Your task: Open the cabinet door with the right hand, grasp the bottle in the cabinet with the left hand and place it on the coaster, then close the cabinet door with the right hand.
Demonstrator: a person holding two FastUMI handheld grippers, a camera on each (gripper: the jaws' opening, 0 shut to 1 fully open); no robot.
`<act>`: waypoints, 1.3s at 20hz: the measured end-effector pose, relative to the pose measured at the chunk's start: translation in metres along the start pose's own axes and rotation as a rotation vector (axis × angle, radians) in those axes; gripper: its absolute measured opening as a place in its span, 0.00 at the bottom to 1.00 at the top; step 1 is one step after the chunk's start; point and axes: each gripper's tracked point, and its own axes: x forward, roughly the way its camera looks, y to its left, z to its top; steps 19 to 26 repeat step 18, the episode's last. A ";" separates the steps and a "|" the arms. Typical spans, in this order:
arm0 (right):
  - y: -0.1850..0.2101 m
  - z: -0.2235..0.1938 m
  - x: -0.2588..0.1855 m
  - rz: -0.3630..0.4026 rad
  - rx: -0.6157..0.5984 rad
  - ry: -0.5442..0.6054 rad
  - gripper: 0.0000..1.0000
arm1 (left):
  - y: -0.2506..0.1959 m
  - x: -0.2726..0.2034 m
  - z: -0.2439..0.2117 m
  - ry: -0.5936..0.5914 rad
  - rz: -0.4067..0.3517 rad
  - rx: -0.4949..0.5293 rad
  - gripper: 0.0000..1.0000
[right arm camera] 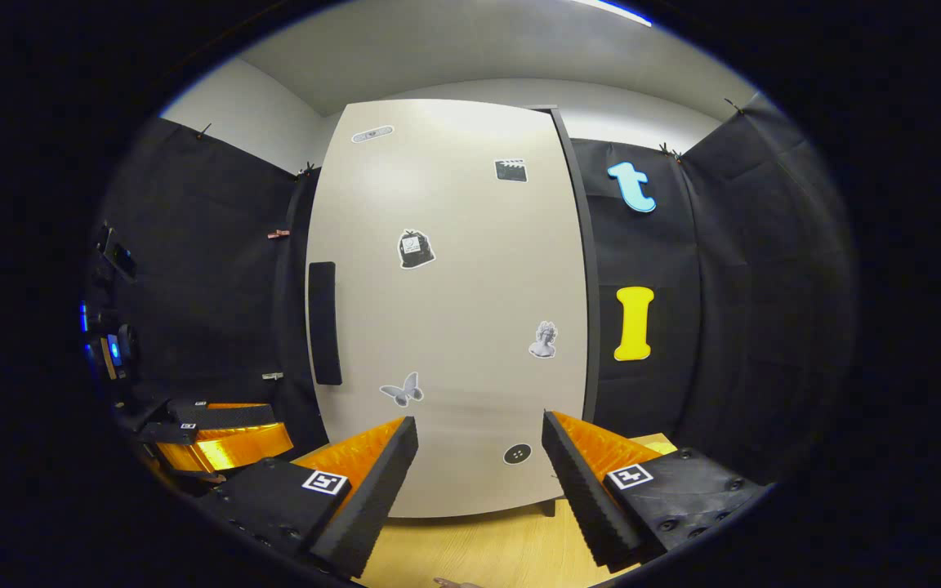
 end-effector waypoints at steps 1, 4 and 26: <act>-0.001 0.002 -0.002 0.002 -0.006 -0.009 0.99 | -0.002 0.001 0.001 -0.001 0.002 0.011 0.94; -0.004 0.008 -0.007 0.008 -0.035 -0.041 0.99 | -0.005 0.003 0.005 -0.010 0.016 0.031 0.94; -0.015 0.008 -0.023 0.011 -0.078 -0.043 0.98 | -0.012 0.017 0.020 -0.033 0.059 0.077 0.94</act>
